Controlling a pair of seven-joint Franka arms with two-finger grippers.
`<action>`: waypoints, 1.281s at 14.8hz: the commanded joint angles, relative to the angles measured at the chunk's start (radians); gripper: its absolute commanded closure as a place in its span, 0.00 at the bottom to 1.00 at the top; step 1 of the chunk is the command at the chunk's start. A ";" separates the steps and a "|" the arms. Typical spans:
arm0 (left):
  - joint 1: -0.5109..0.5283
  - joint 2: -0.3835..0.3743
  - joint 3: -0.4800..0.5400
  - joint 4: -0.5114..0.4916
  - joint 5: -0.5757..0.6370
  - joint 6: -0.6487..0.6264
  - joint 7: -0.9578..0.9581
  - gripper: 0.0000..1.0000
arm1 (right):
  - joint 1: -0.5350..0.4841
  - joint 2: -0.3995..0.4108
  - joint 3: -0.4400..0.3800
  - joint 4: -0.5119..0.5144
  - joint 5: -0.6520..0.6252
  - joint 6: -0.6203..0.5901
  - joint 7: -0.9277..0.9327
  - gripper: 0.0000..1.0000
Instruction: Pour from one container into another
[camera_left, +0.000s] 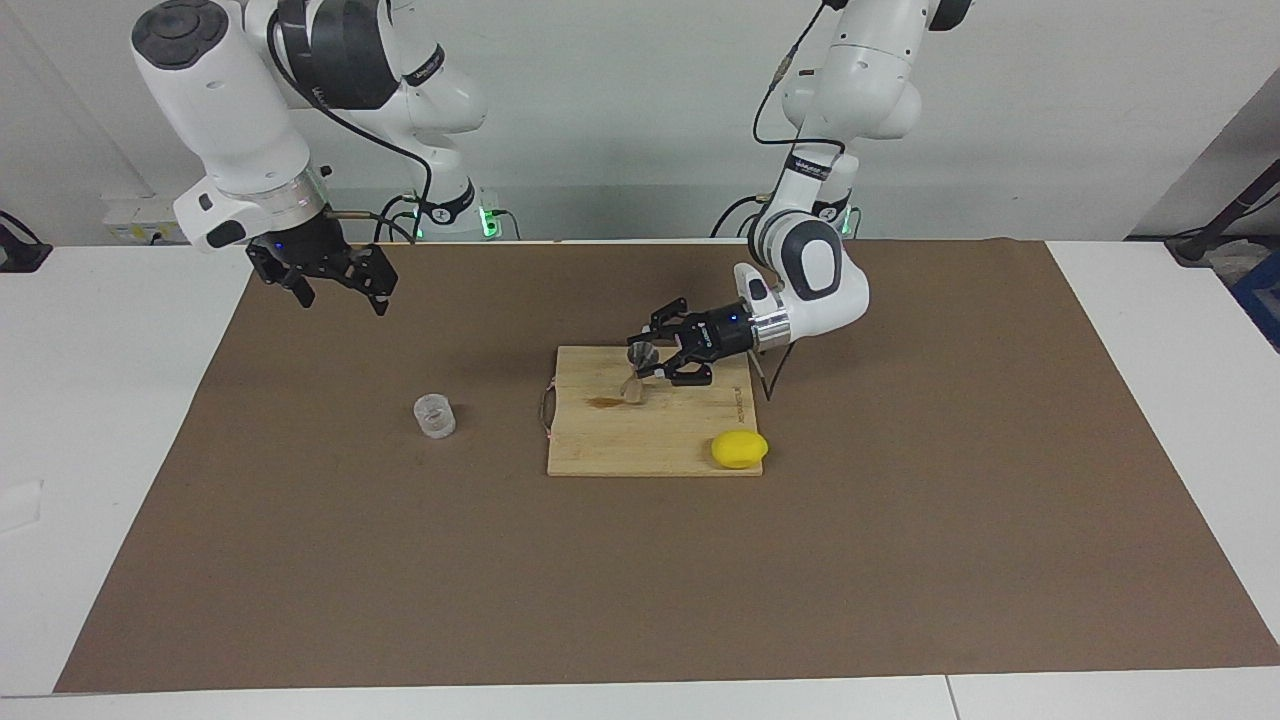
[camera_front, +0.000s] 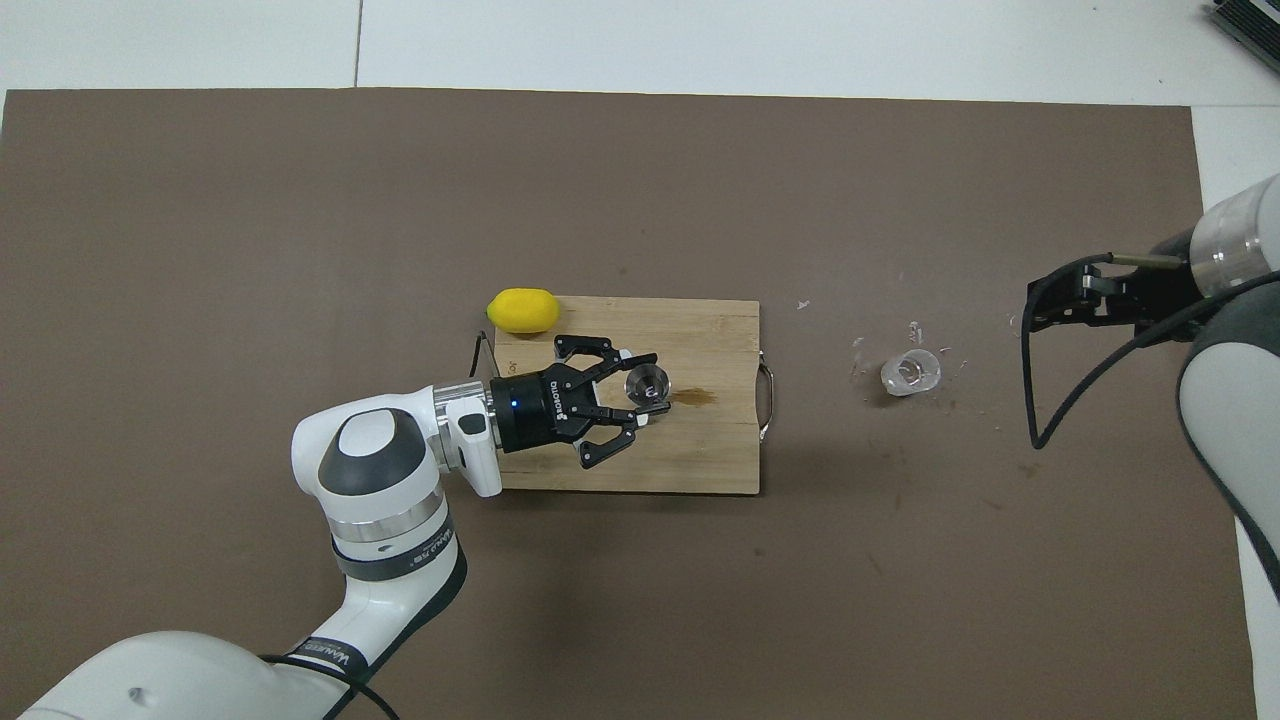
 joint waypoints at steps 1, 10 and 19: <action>-0.026 -0.008 0.015 -0.005 -0.031 0.044 0.048 0.47 | -0.003 -0.023 0.004 -0.021 -0.004 0.003 0.029 0.00; -0.038 -0.005 0.014 -0.005 -0.044 0.082 0.065 0.00 | 0.026 -0.021 0.013 -0.026 0.042 0.041 0.533 0.00; 0.018 -0.037 0.020 -0.032 -0.039 0.027 0.049 0.00 | -0.076 0.030 0.008 -0.129 0.232 0.147 1.015 0.00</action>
